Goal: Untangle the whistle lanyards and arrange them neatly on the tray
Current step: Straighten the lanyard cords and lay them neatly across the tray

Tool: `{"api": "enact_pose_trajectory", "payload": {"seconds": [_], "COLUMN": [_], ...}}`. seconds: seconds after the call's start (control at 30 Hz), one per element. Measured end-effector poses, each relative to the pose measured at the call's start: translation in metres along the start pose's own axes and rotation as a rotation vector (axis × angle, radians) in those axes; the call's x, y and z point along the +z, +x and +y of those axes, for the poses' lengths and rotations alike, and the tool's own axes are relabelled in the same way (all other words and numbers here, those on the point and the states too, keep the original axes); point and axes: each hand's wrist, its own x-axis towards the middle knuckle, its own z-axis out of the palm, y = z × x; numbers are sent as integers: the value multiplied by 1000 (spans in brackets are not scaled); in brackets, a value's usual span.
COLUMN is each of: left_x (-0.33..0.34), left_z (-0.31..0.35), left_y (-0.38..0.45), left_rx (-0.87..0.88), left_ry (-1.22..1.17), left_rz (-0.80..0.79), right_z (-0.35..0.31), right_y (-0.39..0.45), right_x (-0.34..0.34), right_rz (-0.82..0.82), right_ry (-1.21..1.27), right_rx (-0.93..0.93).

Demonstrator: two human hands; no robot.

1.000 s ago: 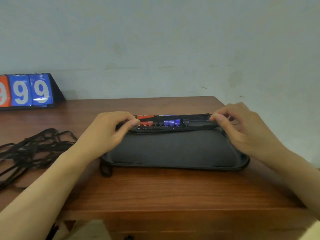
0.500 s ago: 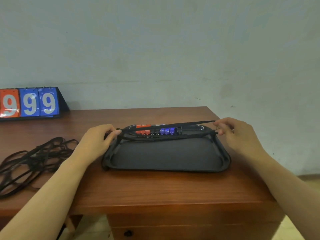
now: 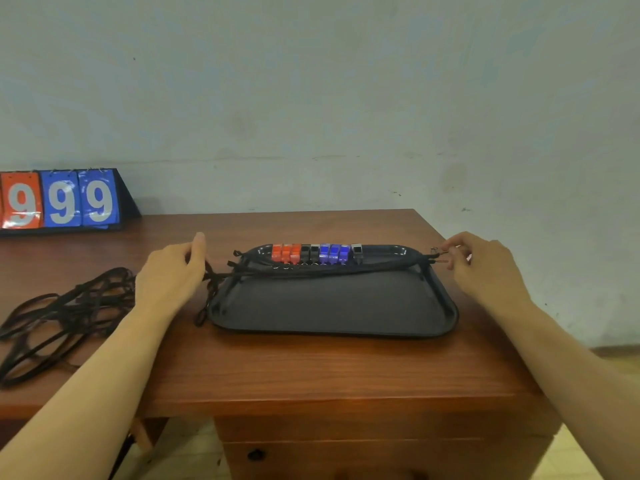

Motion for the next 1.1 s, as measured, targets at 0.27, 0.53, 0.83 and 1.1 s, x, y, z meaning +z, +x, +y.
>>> {"api": "enact_pose_trajectory", "payload": {"seconds": [0.27,0.53,0.83,1.1], "left_x": [4,9,7,-2], "left_z": [-15,-23,-9,-1], "left_y": [5,10,3,1], "left_rx": [-202,-137,150,66], "left_ry": [109,178,153,-113], "left_rz": [144,68,-303,-92], "right_z": [2,-9,-10,-8], "right_y": [-3,-7,-5,-5], "right_x": [-1,-6,-6,-7], "right_rz": [-34,-79,-91,-71], "right_ry": [-54,-60,-84,-115], "right_rx": [97,100,107,120]}}
